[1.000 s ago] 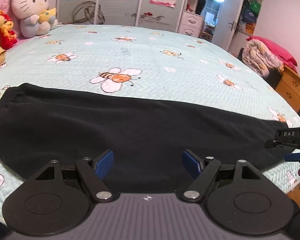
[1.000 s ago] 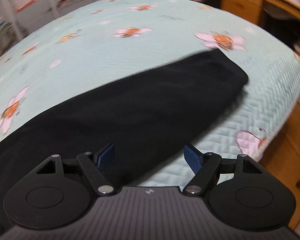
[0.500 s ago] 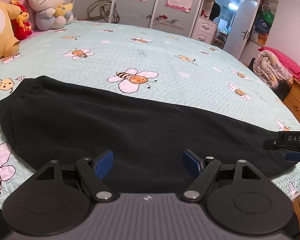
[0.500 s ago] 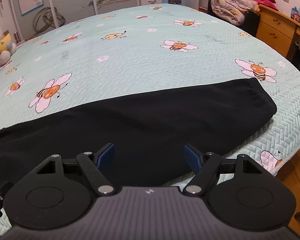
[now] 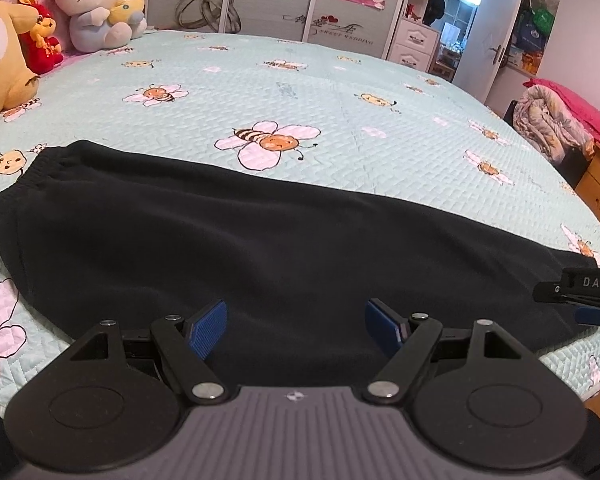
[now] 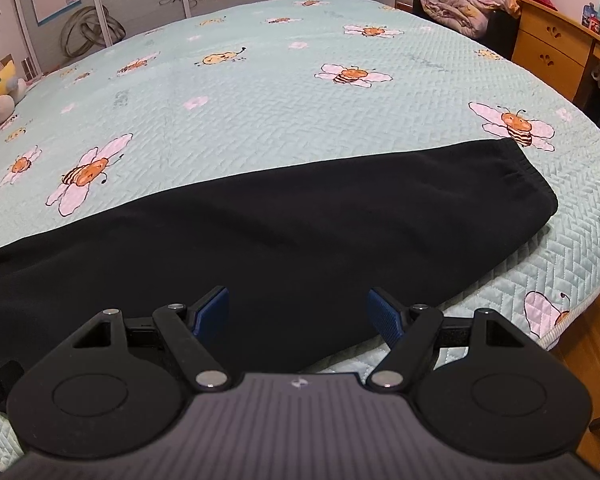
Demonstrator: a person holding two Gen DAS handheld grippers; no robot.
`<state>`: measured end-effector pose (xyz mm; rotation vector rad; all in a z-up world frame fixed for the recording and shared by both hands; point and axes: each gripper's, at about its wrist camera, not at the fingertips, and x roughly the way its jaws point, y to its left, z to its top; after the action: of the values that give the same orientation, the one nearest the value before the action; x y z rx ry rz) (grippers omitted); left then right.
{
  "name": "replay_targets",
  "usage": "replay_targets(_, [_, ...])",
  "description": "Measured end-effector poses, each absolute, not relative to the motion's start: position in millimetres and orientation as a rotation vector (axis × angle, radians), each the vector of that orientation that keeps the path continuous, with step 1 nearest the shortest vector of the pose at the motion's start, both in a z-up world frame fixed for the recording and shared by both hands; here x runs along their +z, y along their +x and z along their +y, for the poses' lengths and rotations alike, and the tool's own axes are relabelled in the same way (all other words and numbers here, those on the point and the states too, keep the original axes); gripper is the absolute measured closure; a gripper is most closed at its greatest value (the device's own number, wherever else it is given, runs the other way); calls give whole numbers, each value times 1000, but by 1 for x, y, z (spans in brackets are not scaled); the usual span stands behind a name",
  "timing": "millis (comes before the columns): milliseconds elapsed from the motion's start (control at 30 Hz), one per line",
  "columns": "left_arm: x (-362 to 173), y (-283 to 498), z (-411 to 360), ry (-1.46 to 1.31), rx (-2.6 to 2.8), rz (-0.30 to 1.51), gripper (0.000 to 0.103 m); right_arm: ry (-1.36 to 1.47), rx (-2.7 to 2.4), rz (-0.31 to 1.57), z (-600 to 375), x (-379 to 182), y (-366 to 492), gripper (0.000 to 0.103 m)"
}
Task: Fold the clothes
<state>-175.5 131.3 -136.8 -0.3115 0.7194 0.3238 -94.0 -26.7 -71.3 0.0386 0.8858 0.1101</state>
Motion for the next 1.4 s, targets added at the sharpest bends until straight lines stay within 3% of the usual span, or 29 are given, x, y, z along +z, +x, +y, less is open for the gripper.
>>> replay_targets(700, [-148, -165, 118, -273, 324, 781, 23, 135, 119, 940, -73, -95, -70, 27])
replay_targets(900, [-151, -168, 128, -291, 361, 791, 23, 559, 158, 832, -190, -113, -55, 27])
replay_targets(1000, [-154, -166, 126, -287, 360, 806, 23, 894, 122, 739, -263, -145, -56, 27])
replay_targets(1200, [-160, -158, 111, -249, 338, 845, 23, 1269, 188, 690, -327, -211, -35, 26])
replay_targets(1400, [-161, -150, 99, -215, 332, 864, 23, 1316, 166, 596, -329, -224, -10, 27])
